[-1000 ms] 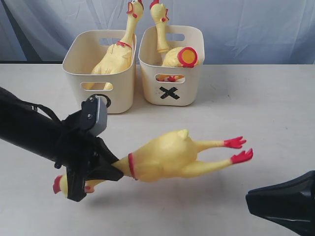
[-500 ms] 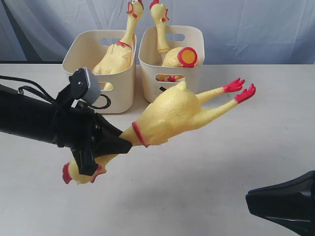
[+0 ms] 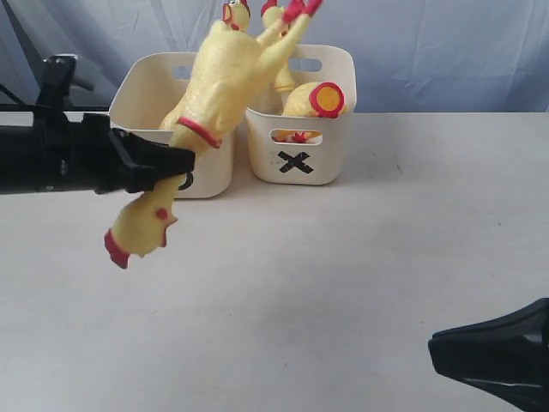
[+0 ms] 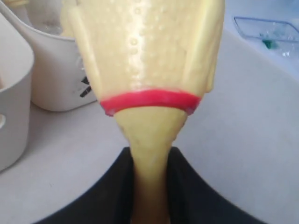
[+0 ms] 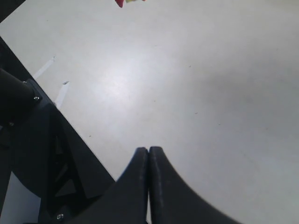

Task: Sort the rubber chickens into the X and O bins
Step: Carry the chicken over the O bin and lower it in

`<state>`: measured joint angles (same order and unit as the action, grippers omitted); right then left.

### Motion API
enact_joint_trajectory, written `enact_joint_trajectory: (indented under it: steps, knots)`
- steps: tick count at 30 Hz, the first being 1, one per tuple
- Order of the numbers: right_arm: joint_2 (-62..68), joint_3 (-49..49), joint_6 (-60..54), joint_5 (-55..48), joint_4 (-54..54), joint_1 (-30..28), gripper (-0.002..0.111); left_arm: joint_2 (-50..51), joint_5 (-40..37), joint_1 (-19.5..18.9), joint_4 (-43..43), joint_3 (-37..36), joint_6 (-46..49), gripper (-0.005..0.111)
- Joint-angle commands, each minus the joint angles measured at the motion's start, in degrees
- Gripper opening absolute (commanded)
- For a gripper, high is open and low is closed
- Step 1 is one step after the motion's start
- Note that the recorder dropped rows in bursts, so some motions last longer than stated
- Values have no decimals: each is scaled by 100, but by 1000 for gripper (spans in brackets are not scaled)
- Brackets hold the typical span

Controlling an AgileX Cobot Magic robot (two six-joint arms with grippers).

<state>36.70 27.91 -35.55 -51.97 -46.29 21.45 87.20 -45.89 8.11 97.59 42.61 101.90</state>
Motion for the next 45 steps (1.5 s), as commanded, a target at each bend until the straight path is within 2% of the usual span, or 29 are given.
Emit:
enact_joint_trajectory:
  steps: [1,8,12,23,31,33,34,37,40,45]
  knots:
    - [-37,-21,-44,4,-29,-11,-1,-65,-604,-381,235,178,-340,0]
    - [-37,-21,-44,16,-29,-11,-1,-65,-791,-872,235,409,-1155,0]
    - [-37,-21,-44,27,-29,-11,-1,-65,-974,-1092,235,588,-2335,0]
    - [-37,-21,-44,27,-29,-11,-1,-54,-684,-1149,235,978,-5036,0]
    - [-37,-21,-44,27,-29,-11,-1,-54,-371,-1149,235,1317,-5229,0]
    - [-37,-21,-44,27,-29,-11,-1,-54,-195,-1149,235,1382,-5536,0]
    - [-37,-21,-44,27,-29,-11,-1,-54,41,-1149,235,1425,-5982,0]
    - [-37,-32,-44,26,-29,-11,-1,-54,235,-1149,235,1516,-6188,0]
    - [-37,-32,-44,26,-29,-11,-1,-32,248,-1149,235,1539,-6242,0]
    - [-37,-32,-44,26,-29,-11,-1,280,-386,-1014,24,1539,-6297,0]
